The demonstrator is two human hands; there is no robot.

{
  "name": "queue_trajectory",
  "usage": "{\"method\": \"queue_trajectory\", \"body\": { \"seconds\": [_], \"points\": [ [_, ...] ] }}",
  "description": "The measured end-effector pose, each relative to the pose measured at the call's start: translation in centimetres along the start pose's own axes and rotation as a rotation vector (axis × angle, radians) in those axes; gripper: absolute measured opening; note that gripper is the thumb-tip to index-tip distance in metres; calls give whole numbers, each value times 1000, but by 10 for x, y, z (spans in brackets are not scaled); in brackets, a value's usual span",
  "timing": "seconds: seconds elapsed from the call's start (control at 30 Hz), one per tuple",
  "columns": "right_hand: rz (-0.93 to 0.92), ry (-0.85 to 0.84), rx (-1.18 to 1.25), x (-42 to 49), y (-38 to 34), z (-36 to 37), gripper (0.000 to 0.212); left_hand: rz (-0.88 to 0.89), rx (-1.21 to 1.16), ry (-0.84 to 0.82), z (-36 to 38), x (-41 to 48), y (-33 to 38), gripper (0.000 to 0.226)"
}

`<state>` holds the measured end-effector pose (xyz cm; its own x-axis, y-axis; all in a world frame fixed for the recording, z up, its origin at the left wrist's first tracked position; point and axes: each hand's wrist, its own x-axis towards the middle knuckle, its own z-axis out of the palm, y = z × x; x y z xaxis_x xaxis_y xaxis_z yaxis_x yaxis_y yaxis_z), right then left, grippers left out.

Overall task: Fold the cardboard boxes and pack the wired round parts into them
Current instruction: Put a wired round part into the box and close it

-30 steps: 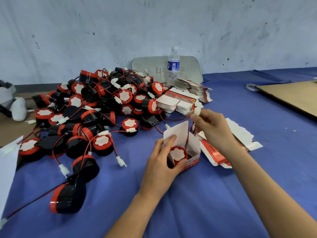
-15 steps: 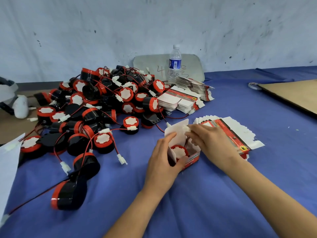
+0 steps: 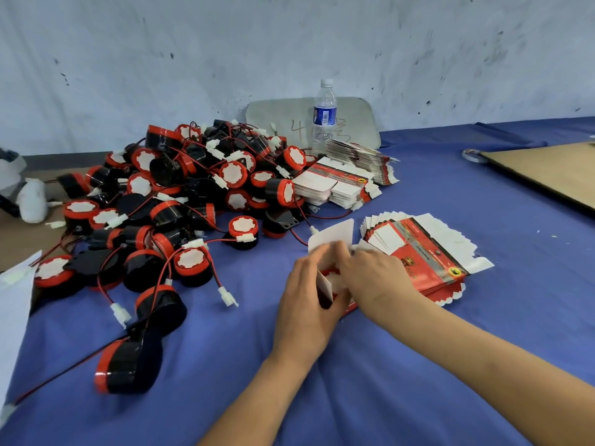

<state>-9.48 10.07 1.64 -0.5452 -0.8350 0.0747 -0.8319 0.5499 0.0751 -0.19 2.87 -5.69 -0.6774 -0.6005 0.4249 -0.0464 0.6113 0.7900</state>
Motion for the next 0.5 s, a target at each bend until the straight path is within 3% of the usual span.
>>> {"method": "queue_trajectory", "body": {
  "seconds": [0.1,0.3,0.5],
  "points": [
    [-26,48,31,-6,5,1,30,-11,10,14,1,-1,1,66],
    [-4,120,84,-19,14,4,9,-32,40,33,3,-1,4,69],
    [6,135,97,-17,14,1,15,3,86,14,4,-3,8,72]
  ]
}}
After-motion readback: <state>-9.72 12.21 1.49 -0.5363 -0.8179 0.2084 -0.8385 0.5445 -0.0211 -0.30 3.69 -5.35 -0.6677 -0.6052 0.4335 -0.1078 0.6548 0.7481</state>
